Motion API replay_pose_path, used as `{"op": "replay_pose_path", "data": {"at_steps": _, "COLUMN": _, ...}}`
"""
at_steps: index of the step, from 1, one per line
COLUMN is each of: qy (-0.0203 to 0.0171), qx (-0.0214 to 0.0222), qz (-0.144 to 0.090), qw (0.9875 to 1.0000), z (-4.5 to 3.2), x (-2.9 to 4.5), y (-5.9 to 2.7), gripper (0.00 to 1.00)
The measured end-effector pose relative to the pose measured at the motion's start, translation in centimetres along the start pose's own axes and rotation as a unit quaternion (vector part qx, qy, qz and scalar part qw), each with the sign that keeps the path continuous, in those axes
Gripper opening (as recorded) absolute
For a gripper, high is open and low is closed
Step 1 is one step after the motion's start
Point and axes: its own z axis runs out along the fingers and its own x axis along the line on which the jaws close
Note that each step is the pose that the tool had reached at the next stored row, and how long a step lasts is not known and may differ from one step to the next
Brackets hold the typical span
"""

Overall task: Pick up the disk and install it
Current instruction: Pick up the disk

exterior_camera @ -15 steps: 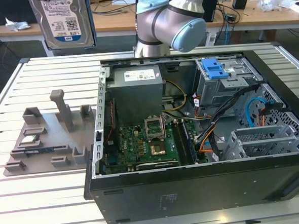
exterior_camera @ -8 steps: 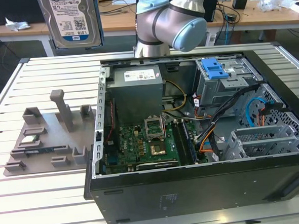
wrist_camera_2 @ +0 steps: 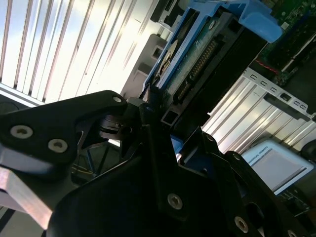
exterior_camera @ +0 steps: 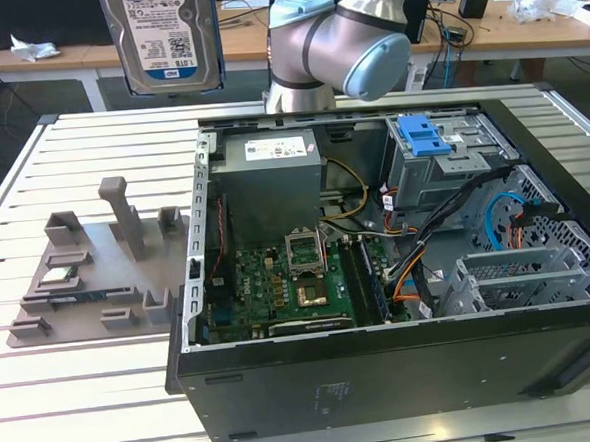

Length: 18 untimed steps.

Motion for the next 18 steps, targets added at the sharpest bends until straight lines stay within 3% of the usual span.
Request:
{"op": "replay_pose_path", "data": {"at_steps": 8, "qy": 0.0000, "qx": 0.0000, "qz": 0.000, "qw": 1.0000, "z": -0.08, "x": -0.02, "y": -1.90, "gripper": 0.37}}
{"op": "replay_pose_path", "data": {"at_steps": 18, "qy": 0.0000, "qx": 0.0000, "qz": 0.000, "qw": 1.0000, "z": -0.22, "x": -0.04, "y": -5.11, "gripper": 0.37}}
